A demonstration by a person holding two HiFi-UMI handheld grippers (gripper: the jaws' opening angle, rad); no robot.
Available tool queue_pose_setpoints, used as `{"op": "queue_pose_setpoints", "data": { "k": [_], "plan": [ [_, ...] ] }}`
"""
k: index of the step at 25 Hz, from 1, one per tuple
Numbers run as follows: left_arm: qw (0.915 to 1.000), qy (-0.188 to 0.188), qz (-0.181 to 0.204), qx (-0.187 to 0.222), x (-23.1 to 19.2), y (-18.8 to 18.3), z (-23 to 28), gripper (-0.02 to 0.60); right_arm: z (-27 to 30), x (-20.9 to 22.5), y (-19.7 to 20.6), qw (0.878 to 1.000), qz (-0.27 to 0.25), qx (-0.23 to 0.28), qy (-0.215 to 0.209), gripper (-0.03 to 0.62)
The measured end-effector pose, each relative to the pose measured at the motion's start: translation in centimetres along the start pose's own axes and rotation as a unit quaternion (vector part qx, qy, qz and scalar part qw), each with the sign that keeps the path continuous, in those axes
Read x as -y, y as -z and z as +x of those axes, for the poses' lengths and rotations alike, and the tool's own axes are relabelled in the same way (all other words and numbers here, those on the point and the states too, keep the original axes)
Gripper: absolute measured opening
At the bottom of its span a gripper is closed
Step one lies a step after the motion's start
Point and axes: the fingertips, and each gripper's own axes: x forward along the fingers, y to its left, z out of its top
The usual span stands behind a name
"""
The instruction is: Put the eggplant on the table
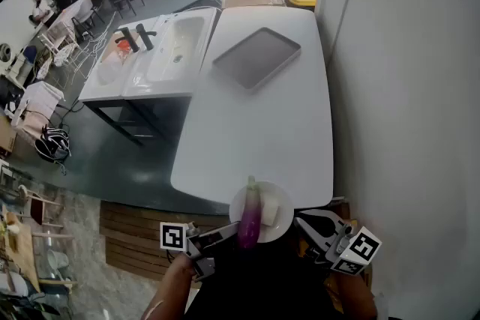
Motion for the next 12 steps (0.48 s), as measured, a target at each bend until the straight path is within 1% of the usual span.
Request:
{"op": "queue_pose_setpoints", "data": {
  "k": [2,4,7,9,12],
  "plan": [
    [1.0,0.006,-0.006,0.005,-0.5,0.0,0.3,0.031,0.6,0.1,0.6,1.0,0.006,0.001,0.0,0.004],
    [0.9999,0.007,-0.009,0.005,-1.0,0.3,0.5,0.031,1.3,0.3,1.6,1.0,0.008,-0.01,0.01,0.005],
    [1.0,-0.005,-0.002,-0.001,-1.6,0.6,0.5,0.031,2.2,0.9,2.6,0.999,-0.012,-0.026,0.044,0.005],
    [0.9999,-0.013,0.004,0.004,-2.2,0.4,0.2,0.031,2.4,1.5,2.3,0.998,-0.028,-0.019,0.058,0.006],
    [0.9997,-0.015,-0.004,0.019,-2.9,-0.1,-0.3,0.031,2.1,2.9,2.2,0.998,-0.016,-0.014,0.067,0.008]
  ]
}}
